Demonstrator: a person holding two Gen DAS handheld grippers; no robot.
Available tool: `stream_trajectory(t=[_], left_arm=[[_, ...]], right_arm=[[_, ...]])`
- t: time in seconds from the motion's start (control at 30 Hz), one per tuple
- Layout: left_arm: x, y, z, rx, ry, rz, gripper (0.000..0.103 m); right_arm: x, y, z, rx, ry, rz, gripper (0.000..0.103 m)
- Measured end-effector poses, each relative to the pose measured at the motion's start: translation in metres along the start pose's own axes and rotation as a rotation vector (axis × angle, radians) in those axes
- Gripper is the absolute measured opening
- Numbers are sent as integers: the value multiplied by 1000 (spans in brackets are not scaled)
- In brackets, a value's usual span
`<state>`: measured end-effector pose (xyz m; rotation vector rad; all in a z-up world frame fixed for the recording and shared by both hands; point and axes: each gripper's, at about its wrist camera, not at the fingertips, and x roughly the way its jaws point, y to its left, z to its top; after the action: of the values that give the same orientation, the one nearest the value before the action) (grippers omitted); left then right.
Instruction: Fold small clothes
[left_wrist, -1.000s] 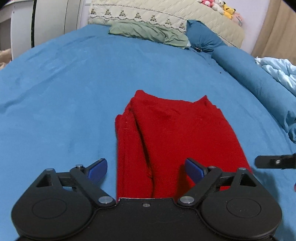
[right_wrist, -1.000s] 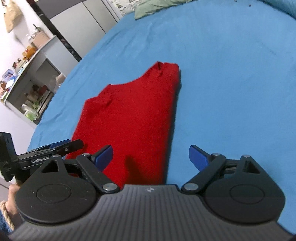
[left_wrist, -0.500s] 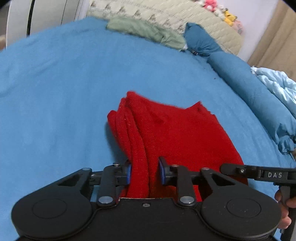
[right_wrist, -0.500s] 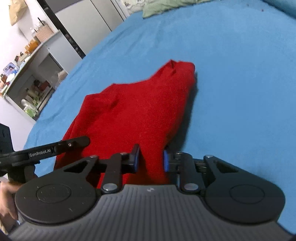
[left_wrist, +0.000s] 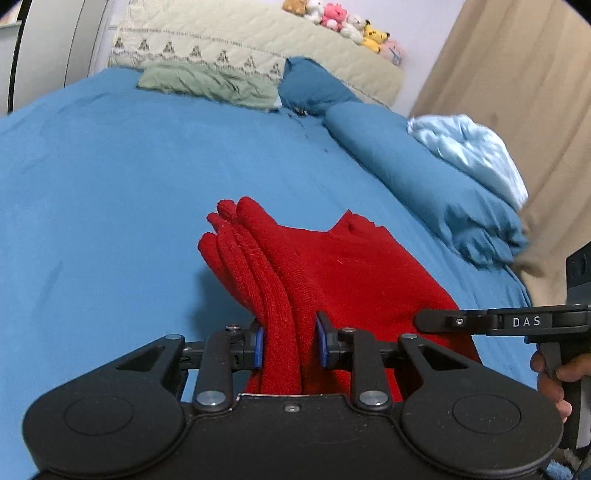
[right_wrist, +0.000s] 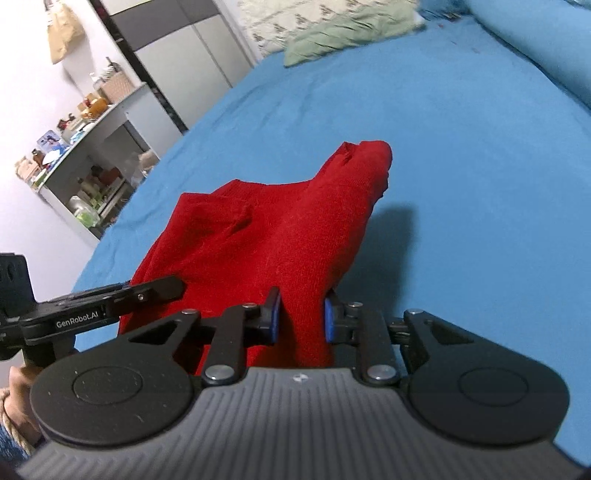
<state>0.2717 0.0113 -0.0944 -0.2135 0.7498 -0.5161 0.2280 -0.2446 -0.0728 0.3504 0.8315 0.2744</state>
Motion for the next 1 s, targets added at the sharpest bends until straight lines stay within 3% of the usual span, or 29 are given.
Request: stream_trajectory(t=[0.13, 0.23, 0.33, 0.37, 0.4, 0.43, 0.5, 0.7, 0.93, 1.0], left_arm=[[16, -19, -47, 34, 49, 55, 30], [26, -27, -63, 87, 54, 140, 33], [23, -29, -59, 102, 61, 165, 39], [18, -31, -56, 110, 57, 176, 40], [13, -32, -56, 122, 45, 188, 47], [7, -35, -55, 136, 26, 202, 65], [-2, -36, -56, 155, -14, 237, 87], [23, -16, -72, 191, 36, 366, 84], [39, -11, -82, 218, 52, 393, 83], [30, -10, -79, 185, 56, 391, 76]], right_arm=[[-9, -25, -53, 66, 30, -38, 39], [-1, -39, -78, 88, 22, -67, 42], [-3, -42, -84, 97, -5, -63, 50], [-5, -41, -83, 99, -11, -65, 63], [-6, -37, -81, 97, -16, -64, 72], [-12, -33, -81, 89, -34, -70, 86], [-22, -27, -77, 46, -90, -108, 93], [-6, -34, -82, -21, -65, -271, 93], [7, -50, -93, 13, -58, -271, 94], [-3, -42, -89, 5, -72, -273, 94]])
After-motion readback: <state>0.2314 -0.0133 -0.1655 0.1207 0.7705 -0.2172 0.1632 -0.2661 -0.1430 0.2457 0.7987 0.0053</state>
